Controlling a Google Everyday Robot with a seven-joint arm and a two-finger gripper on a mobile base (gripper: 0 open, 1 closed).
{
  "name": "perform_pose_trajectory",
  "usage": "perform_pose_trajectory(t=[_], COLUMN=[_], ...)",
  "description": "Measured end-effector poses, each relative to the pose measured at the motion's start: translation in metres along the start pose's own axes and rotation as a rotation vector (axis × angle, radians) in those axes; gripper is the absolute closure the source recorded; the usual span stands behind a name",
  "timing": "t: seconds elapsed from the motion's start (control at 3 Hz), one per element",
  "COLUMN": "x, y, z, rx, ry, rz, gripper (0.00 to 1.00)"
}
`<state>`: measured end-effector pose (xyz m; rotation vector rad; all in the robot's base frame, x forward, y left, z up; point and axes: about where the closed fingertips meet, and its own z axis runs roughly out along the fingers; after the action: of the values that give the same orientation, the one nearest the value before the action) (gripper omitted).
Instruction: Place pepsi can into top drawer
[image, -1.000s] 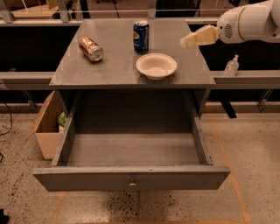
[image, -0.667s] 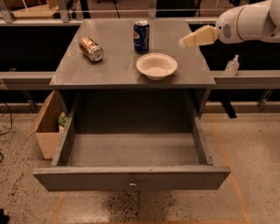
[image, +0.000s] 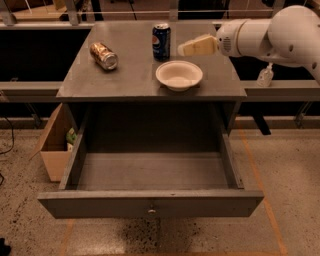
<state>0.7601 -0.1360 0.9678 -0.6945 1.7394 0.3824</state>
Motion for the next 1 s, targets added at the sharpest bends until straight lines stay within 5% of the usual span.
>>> perform_pose_trajectory(t=[0.33,1.0], x=[0.001,0.011], y=[0.012,0.002], z=[0.056,0.134], rx=[-0.056,-0.064], ry=[-0.057,-0.089], rz=[0.014,0.025], gripper=[0.00,0.00])
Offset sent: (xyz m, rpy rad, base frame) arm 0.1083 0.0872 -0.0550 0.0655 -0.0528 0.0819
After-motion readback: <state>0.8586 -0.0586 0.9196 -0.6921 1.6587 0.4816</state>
